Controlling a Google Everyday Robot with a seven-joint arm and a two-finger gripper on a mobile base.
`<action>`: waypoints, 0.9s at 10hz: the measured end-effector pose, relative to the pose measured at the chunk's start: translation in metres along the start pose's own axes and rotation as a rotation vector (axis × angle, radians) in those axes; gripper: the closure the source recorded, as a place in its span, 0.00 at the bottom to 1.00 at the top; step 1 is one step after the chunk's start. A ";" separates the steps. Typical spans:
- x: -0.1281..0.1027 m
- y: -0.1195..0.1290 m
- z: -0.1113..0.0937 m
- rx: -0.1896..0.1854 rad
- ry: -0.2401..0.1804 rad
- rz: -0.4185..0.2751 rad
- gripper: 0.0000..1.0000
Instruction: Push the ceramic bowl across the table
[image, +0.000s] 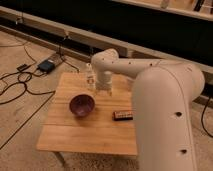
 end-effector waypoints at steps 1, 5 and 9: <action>0.002 -0.010 0.005 0.026 0.018 0.006 0.35; 0.014 -0.023 0.028 0.096 0.087 -0.015 0.35; 0.025 -0.023 0.055 0.153 0.149 -0.079 0.35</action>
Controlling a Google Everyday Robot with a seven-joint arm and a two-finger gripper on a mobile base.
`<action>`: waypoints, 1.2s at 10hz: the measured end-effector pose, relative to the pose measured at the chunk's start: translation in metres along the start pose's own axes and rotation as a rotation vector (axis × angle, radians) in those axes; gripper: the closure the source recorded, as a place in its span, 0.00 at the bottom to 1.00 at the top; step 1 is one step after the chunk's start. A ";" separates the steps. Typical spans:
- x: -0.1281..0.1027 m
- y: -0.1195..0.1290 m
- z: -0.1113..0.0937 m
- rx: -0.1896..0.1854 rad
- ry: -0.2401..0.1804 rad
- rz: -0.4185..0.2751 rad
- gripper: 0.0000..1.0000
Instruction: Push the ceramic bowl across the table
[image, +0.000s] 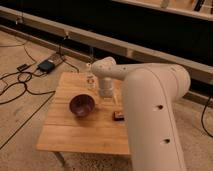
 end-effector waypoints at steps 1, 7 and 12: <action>0.002 0.003 0.005 0.014 0.012 -0.019 0.35; 0.011 0.071 0.017 0.030 0.059 -0.203 0.35; -0.004 0.125 0.006 0.017 0.008 -0.315 0.35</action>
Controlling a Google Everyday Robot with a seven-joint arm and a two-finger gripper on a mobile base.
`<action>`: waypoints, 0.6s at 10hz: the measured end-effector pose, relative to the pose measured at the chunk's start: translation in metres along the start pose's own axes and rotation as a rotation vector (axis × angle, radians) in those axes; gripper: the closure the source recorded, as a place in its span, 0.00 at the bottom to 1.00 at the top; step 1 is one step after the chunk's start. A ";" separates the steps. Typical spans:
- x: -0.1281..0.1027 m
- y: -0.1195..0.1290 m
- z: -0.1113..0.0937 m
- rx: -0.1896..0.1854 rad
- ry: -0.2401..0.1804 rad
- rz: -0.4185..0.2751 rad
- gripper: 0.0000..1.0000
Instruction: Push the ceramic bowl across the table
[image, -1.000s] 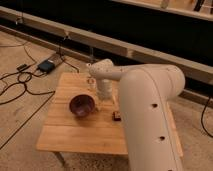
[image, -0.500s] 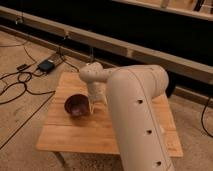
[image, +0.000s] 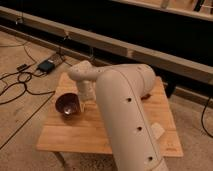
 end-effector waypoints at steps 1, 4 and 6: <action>-0.005 0.007 0.001 0.004 -0.004 -0.017 0.35; -0.020 0.028 0.001 0.001 -0.015 -0.065 0.35; -0.031 0.045 -0.001 -0.004 -0.024 -0.099 0.35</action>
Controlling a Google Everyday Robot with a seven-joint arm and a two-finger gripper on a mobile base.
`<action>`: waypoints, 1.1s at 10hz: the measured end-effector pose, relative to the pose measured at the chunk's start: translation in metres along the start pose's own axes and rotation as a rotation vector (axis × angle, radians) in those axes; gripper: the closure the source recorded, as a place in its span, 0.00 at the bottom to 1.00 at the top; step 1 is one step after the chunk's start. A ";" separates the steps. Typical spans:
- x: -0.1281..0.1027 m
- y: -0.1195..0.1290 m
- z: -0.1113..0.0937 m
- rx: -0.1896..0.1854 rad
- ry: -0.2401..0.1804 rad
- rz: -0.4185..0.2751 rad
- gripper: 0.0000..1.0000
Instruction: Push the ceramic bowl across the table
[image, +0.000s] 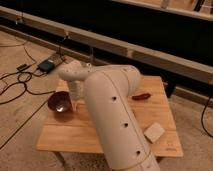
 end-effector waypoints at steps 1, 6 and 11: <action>-0.005 0.007 -0.001 -0.002 -0.003 -0.014 0.35; -0.034 0.034 -0.007 -0.022 -0.031 -0.073 0.35; -0.070 0.071 -0.015 -0.059 -0.072 -0.144 0.35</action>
